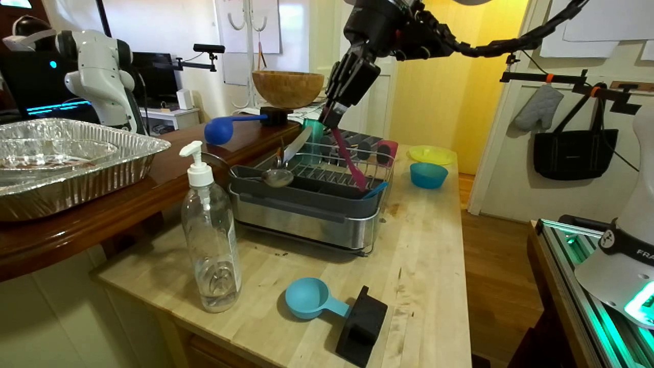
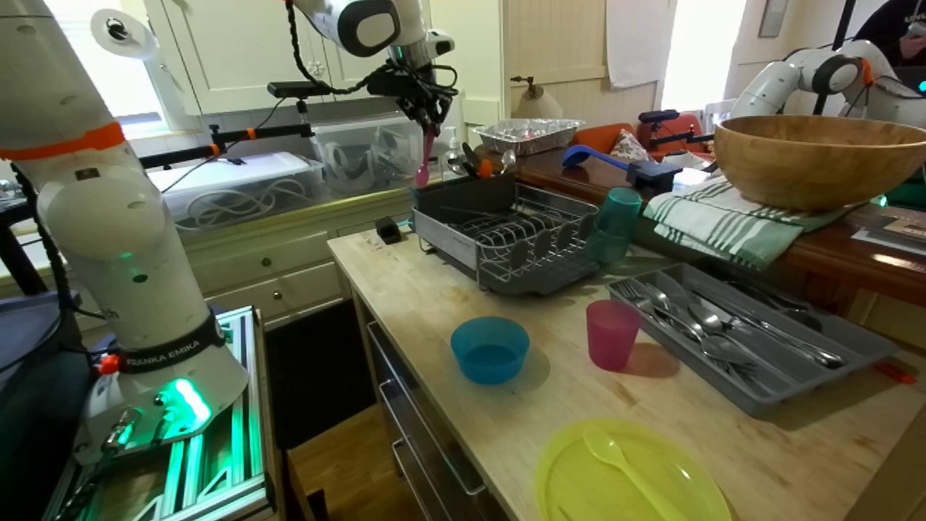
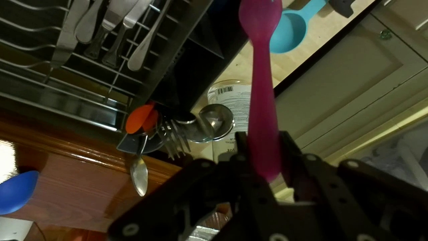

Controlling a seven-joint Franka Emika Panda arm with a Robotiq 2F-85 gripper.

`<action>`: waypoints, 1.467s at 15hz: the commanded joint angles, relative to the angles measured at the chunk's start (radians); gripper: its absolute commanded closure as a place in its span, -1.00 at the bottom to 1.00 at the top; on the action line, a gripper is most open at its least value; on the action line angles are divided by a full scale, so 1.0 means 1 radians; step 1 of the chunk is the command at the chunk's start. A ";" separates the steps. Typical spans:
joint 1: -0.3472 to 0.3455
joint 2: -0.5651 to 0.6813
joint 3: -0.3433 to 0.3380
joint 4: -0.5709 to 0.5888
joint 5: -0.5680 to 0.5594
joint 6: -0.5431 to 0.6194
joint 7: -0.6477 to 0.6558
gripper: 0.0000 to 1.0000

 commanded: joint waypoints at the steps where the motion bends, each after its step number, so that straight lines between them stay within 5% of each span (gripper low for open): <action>1: 0.001 0.009 0.006 -0.024 0.035 0.058 -0.035 0.87; 12: -0.001 0.049 0.013 -0.044 0.108 0.172 -0.093 0.87; 13: -0.004 0.052 0.013 -0.043 0.107 0.171 -0.088 -0.01; 15: -0.008 0.057 0.014 -0.039 0.103 0.171 -0.086 -0.16; 20: -0.012 0.051 0.012 -0.037 0.111 0.173 -0.090 -0.90; 22: -0.016 0.041 0.008 -0.035 0.109 0.155 -0.084 -1.00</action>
